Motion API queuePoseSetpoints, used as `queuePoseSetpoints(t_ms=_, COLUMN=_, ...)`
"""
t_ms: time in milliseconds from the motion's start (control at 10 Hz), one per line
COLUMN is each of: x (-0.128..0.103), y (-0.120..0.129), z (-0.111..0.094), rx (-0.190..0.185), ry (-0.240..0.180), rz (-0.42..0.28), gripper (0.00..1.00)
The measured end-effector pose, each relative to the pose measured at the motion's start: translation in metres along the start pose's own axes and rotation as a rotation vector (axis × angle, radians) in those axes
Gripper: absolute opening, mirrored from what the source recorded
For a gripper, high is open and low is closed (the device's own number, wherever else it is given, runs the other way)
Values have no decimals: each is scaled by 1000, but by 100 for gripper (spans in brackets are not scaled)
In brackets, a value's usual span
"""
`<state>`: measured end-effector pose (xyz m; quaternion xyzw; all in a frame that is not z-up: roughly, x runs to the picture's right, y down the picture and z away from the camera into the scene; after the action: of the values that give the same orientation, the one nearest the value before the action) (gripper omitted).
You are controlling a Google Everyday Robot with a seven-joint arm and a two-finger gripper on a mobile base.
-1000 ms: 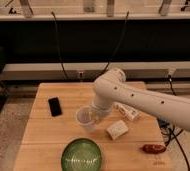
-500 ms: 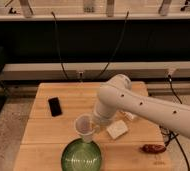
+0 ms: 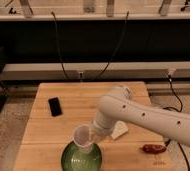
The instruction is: Place the ceramic cup in the ceramic bowl
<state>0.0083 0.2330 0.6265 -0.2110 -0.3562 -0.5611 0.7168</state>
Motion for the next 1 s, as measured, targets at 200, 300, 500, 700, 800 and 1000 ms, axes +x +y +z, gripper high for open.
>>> queuePoseSetpoints(t_ms=200, x=-16, y=1, z=10, rx=5, ry=-18, rz=-30, gripper=4)
queuePoseSetpoints(t_ms=300, x=-21, y=1, z=16, rx=6, ry=-26, rz=-48, gripper=4)
queuePoseSetpoints(t_ms=500, x=-29, y=0, z=27, rx=7, ry=-34, rz=-75, gripper=4)
queuePoseSetpoints(t_ms=700, x=-32, y=-1, z=36, rx=6, ry=-33, rz=-93, gripper=4)
queuePoseSetpoints(t_ms=800, x=-32, y=-2, z=39, rx=5, ry=-30, rz=-95, gripper=6)
queuePoseSetpoints(t_ms=1000, x=-29, y=-1, z=50, rx=1, ry=-22, rz=-80, gripper=25)
